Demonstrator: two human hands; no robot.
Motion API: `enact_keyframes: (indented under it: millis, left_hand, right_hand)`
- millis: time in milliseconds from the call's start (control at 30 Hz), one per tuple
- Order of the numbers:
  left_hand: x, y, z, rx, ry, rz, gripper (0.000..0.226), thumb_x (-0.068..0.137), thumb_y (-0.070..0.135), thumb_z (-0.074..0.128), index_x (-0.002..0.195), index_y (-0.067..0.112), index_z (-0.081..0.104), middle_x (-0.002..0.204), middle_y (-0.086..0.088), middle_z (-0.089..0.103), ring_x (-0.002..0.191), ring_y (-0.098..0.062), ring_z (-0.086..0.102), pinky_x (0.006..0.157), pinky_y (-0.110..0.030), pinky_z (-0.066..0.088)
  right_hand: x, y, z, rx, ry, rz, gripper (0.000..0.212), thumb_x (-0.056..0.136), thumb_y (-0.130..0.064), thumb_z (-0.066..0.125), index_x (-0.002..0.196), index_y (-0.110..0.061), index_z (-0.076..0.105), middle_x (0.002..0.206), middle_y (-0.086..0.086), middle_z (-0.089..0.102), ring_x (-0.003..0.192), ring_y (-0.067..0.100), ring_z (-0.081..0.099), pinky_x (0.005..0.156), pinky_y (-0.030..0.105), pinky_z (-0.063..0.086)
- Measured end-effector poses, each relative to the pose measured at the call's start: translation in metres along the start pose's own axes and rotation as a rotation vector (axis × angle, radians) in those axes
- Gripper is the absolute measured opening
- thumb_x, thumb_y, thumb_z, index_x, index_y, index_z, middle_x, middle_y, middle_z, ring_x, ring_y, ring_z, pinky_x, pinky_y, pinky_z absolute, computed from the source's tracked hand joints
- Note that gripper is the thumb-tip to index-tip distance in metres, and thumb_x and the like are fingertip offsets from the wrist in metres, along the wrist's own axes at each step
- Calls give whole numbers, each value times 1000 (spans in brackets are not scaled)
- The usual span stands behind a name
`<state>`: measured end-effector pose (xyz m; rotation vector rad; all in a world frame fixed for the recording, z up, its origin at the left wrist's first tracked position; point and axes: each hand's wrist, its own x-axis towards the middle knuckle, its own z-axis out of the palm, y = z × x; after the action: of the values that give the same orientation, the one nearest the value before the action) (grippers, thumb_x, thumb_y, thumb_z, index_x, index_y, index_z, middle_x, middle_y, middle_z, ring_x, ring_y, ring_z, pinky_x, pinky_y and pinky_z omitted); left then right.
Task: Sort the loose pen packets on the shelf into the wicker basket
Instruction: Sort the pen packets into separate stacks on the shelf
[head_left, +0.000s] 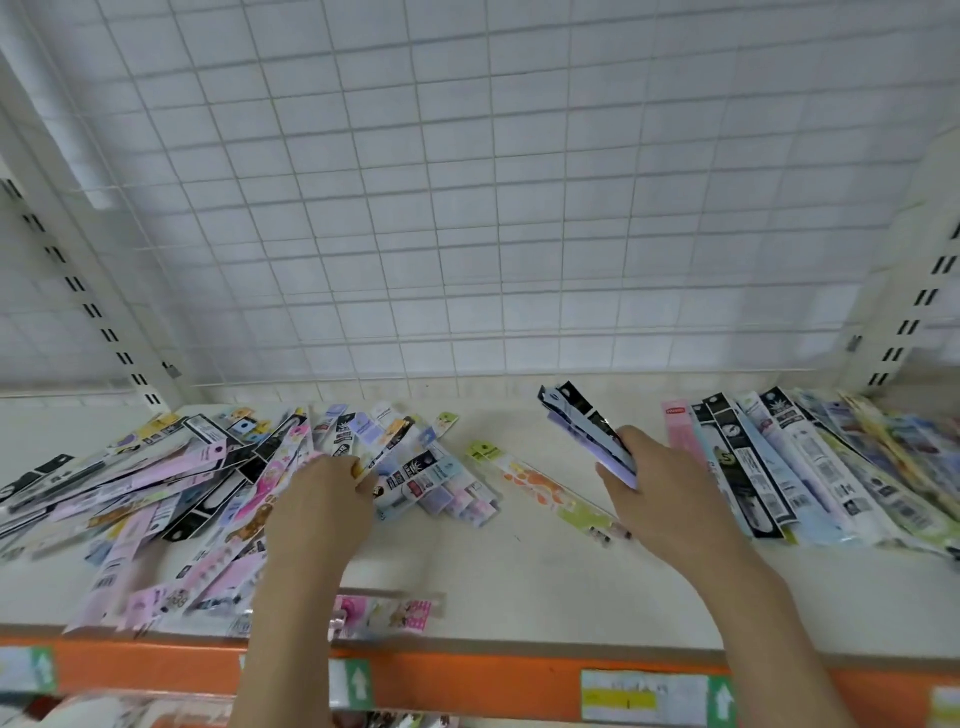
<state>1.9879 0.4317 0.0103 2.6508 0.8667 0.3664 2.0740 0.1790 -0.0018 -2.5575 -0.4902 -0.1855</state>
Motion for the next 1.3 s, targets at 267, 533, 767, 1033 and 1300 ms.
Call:
enact_keyframes:
  millis: [267, 533, 767, 1033, 1300]
  left_hand:
    - [-7, -14, -25, -70, 268, 89, 22, 91, 27, 54, 88, 6, 59, 61, -8, 51, 72, -29, 46, 56, -31, 35]
    - [-16, -28, -31, -84, 223, 79, 31, 95, 23, 48, 124, 11, 51, 77, -12, 63, 72, -31, 55, 60, -32, 38]
    - [-14, -21, -28, -147, 117, 86, 42, 88, 42, 55, 64, 13, 36, 52, -3, 41, 49, -18, 38, 47, -28, 29]
    - [2, -19, -10, 17, -201, 60, 42, 76, 43, 70, 69, 15, 40, 67, 0, 49, 63, -19, 48, 54, -27, 34]
    - [6, -9, 4, 86, -213, 143, 33, 91, 30, 53, 64, 22, 35, 67, 5, 44, 62, -15, 46, 53, -24, 33]
  right_hand:
    - [8, -25, 13, 27, -137, -46, 32, 88, -47, 55, 72, -25, 39, 76, -6, 39, 73, 22, 53, 56, 29, 35]
    - [20, -49, 30, -20, -250, 75, 44, 81, -48, 64, 98, -12, 46, 97, 3, 40, 84, 26, 53, 69, 31, 40]
    - [25, -38, 23, -115, -378, 148, 34, 87, -39, 57, 69, -17, 38, 82, 1, 47, 80, 25, 50, 63, 29, 37]
    - [27, -42, 14, -285, -288, 81, 8, 91, -18, 43, 89, -14, 50, 74, 0, 43, 76, 25, 46, 64, 26, 36]
    - [26, -29, 7, -139, -129, 99, 6, 92, -15, 44, 95, -12, 41, 82, 6, 49, 74, 29, 48, 57, 31, 35]
